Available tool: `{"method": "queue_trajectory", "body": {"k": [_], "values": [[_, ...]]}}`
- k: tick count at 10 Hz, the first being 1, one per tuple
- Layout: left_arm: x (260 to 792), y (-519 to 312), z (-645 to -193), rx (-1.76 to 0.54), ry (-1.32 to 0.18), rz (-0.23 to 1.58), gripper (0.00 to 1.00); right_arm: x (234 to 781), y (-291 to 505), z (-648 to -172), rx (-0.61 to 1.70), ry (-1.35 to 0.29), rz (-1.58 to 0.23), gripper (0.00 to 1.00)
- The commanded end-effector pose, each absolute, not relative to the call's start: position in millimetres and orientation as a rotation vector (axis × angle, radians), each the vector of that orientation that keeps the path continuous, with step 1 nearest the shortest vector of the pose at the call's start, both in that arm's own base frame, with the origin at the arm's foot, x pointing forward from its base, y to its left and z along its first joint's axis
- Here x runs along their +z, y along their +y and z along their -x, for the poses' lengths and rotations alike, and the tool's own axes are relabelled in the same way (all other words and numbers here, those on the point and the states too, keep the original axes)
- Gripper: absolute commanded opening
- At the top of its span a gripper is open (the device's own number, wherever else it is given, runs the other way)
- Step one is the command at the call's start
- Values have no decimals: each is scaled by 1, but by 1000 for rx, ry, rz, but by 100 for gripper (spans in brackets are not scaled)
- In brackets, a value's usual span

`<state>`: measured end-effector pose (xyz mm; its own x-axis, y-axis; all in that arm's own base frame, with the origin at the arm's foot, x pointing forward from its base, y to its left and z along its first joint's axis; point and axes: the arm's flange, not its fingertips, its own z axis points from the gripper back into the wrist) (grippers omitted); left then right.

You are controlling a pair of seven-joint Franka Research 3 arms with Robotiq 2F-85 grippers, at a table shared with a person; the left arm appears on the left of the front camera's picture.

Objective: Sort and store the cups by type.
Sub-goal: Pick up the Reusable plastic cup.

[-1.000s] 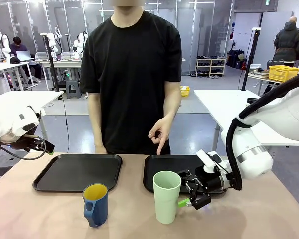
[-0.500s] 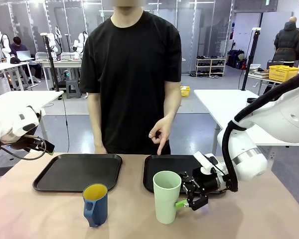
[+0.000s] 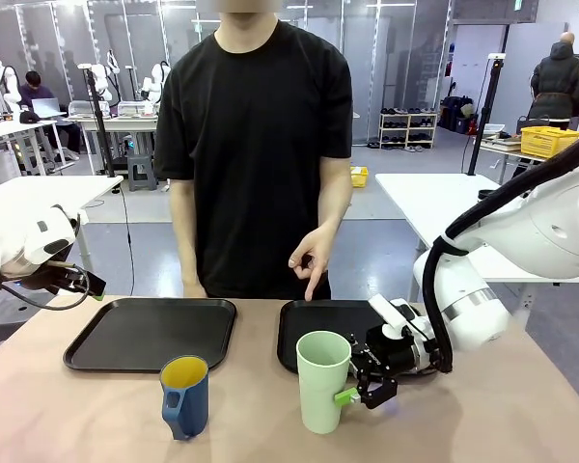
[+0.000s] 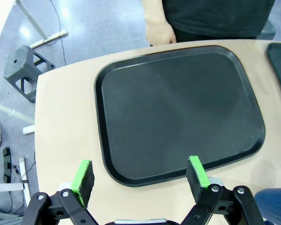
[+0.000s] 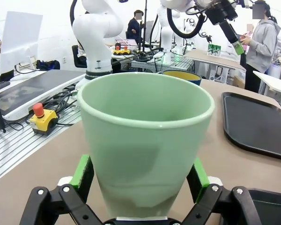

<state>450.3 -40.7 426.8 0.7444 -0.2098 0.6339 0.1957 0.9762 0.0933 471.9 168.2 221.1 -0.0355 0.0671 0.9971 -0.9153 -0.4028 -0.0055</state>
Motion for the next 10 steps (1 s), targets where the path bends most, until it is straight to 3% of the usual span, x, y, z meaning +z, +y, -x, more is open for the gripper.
{"method": "queue_trajectory", "body": {"k": [1,5,6,7,8,9,10], "values": [[428,-39,-451,-218,-699,-20,100,218,175,-473,1599,-943,-1461,100],[428,-39,-451,-218,-699,-20,100,216,182,-474,1609,-905,-1500,100],[428,-39,-451,-218,-699,-20,100,214,181,-474,1607,-930,-1493,83],[428,-39,-451,-218,-699,-20,100,213,181,-474,1601,-922,-1508,82],[428,-39,-451,-218,-699,-20,100,212,181,-474,1604,-917,-1517,65],[428,-39,-451,-218,-699,-20,100,213,180,-474,1610,-922,-1516,63],[428,-39,-451,-218,-699,-20,100,213,180,-473,1619,-922,-1517,46]]}}
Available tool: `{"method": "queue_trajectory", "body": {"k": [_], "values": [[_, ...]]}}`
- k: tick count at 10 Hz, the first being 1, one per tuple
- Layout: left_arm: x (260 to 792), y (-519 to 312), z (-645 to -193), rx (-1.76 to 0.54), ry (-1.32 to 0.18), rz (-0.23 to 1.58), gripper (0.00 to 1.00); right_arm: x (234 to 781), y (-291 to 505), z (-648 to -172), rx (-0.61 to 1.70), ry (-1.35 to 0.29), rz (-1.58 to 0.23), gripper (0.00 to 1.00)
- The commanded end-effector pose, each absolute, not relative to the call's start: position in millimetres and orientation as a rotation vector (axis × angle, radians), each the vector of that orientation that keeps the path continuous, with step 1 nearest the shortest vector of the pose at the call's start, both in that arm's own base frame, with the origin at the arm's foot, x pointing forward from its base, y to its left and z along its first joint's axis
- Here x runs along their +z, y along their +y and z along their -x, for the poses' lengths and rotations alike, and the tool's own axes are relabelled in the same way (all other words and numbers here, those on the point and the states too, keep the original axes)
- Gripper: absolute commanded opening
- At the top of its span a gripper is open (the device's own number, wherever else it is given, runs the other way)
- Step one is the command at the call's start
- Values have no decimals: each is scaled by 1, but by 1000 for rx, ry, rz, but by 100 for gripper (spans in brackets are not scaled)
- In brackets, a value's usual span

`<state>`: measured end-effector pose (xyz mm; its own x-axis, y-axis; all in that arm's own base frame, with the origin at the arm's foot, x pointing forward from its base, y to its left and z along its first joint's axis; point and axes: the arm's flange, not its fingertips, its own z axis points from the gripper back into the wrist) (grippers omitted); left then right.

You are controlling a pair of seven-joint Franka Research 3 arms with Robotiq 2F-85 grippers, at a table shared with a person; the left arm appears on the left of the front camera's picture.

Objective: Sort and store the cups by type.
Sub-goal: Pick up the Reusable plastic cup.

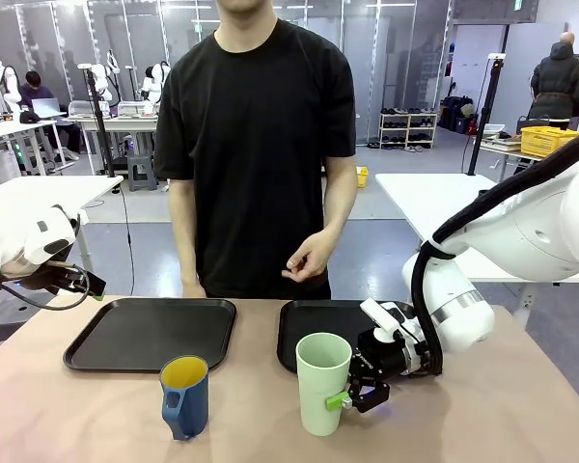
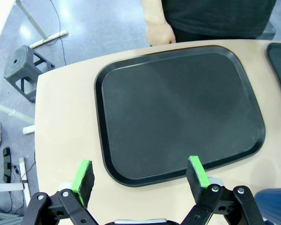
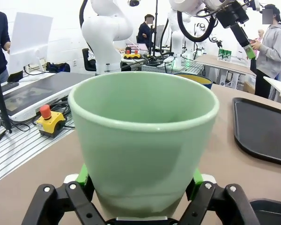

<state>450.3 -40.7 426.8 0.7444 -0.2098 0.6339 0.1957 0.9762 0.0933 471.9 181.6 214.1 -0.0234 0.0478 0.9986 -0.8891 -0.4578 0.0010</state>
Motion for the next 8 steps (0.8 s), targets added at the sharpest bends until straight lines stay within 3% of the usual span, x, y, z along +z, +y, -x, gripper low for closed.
{"method": "queue_trajectory", "body": {"k": [1,8], "values": [[428,-39,-451,-218,-699,-20,100,216,181,-472,1585,-907,-1534,49],[428,-39,-451,-218,-699,-20,100,280,172,-446,1508,-940,-1421,49]]}}
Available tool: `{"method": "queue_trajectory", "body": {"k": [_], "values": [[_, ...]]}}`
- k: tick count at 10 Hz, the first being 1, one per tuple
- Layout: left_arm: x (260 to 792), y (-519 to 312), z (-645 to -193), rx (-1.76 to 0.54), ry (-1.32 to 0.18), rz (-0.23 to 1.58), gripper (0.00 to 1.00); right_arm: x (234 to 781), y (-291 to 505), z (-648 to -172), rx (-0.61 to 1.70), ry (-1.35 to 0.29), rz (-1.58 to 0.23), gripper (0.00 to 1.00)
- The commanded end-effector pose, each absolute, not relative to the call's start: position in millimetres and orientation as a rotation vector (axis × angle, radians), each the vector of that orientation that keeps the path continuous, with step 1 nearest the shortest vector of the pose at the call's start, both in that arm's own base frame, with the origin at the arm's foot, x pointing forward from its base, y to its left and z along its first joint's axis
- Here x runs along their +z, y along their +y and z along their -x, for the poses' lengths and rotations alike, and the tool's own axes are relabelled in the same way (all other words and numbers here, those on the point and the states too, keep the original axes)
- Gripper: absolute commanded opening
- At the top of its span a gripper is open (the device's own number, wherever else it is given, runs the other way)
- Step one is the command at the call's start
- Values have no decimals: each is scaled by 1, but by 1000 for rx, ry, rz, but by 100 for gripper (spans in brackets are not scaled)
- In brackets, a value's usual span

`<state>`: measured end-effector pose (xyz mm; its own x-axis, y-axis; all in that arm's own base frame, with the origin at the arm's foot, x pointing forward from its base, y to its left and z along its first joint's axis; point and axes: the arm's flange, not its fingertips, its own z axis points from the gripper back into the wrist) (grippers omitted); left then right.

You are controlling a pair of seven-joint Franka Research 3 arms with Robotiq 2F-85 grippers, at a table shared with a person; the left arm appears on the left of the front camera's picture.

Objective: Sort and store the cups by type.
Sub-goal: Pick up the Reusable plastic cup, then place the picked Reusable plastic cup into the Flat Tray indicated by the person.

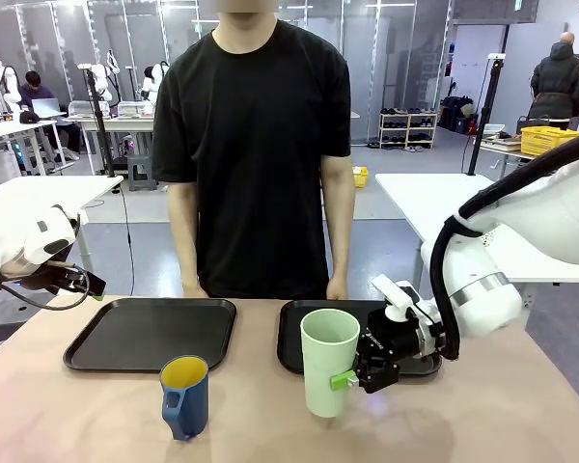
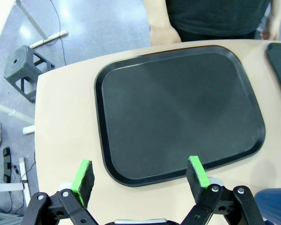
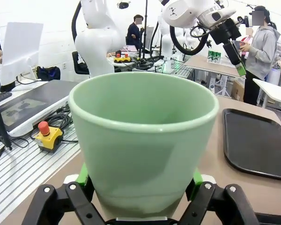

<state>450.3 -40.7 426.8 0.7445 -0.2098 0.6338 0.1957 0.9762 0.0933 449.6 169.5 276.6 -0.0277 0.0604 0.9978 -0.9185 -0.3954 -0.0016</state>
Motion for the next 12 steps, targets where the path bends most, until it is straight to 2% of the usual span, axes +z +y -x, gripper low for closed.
{"method": "queue_trajectory", "body": {"k": [1,2,12], "values": [[428,-39,-451,-218,-699,-20,100,277,170,-449,1504,-958,-1373,49],[428,-39,-451,-218,-699,-20,100,277,169,-450,1543,-951,-1442,49],[428,-39,-451,-218,-699,-20,100,277,169,-450,1543,-951,-1442,49]]}}
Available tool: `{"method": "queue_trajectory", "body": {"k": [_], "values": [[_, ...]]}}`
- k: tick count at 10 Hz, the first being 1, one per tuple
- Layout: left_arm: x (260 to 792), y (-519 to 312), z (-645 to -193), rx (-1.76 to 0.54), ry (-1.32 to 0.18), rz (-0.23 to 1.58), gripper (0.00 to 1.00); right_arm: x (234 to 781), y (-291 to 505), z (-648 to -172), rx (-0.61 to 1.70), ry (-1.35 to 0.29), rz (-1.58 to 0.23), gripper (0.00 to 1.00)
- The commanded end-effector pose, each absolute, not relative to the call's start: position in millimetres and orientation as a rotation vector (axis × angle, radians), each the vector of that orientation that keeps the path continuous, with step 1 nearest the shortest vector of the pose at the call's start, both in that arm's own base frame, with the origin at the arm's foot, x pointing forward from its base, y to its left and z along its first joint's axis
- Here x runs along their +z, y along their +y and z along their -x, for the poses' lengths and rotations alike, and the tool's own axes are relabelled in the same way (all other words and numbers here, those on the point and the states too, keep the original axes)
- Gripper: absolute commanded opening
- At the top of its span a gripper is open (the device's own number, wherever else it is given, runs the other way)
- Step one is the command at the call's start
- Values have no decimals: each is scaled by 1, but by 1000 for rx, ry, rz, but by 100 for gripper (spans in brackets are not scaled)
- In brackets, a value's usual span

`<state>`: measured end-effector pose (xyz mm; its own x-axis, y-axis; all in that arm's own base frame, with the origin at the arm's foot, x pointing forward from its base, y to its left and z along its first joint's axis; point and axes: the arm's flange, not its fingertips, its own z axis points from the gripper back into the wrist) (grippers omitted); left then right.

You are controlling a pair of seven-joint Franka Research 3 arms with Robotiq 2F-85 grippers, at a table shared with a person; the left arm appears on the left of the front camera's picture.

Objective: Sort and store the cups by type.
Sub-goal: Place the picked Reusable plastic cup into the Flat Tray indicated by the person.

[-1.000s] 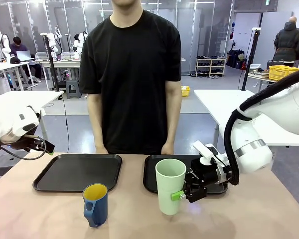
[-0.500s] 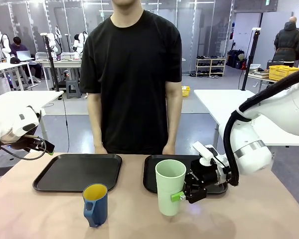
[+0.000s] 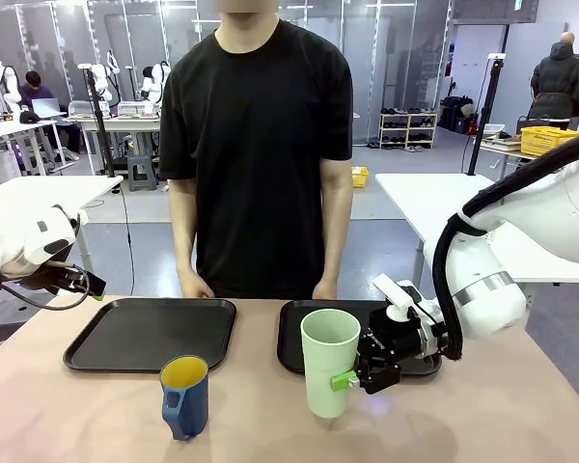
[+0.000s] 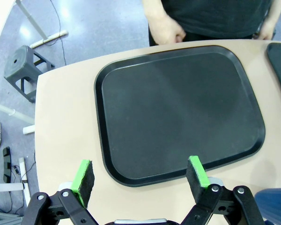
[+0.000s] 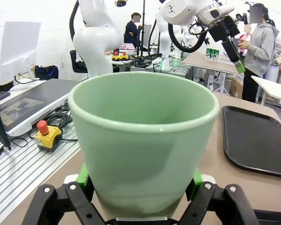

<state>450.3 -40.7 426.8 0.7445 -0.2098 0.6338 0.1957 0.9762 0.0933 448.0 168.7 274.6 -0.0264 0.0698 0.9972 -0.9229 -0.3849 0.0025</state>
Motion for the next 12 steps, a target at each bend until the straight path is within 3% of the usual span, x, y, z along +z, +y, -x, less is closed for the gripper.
{"method": "queue_trajectory", "body": {"k": [1,12], "values": [[428,-39,-451,-218,-699,-20,100,277,169,-450,1543,-951,-1442,49],[428,-39,-451,-218,-699,-20,100,277,169,-450,1543,-951,-1442,49]]}}
